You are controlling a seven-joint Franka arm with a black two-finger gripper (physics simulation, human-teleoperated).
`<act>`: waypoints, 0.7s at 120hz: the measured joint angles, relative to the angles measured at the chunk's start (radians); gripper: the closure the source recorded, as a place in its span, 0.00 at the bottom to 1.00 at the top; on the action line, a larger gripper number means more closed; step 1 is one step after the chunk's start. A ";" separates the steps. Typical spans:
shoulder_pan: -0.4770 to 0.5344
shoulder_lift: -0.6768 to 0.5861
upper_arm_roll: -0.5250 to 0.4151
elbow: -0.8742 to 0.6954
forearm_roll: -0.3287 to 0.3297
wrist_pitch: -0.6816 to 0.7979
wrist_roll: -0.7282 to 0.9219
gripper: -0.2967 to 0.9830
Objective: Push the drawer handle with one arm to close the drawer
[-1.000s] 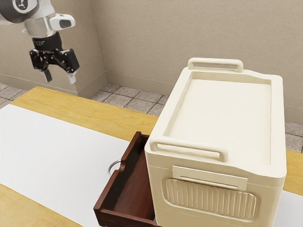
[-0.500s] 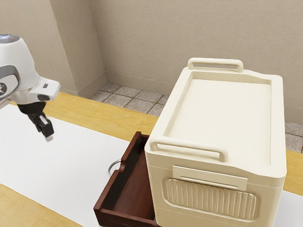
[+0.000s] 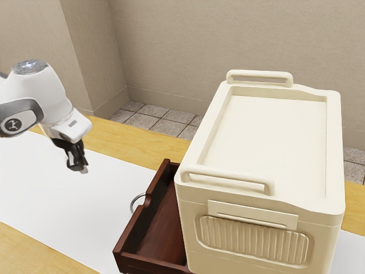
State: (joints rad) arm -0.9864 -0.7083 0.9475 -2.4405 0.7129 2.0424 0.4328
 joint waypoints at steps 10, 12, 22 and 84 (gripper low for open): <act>-0.070 0.000 0.040 -0.001 0.032 0.008 0.008 0.71; -0.086 0.000 0.050 -0.001 0.037 0.009 0.010 0.71; -0.149 -0.005 0.077 -0.021 0.051 0.010 0.015 0.71; -0.233 -0.072 0.025 -0.089 0.064 -0.060 -0.036 0.70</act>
State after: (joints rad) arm -1.2198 -0.7803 0.9721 -2.5293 0.7769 1.9821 0.3969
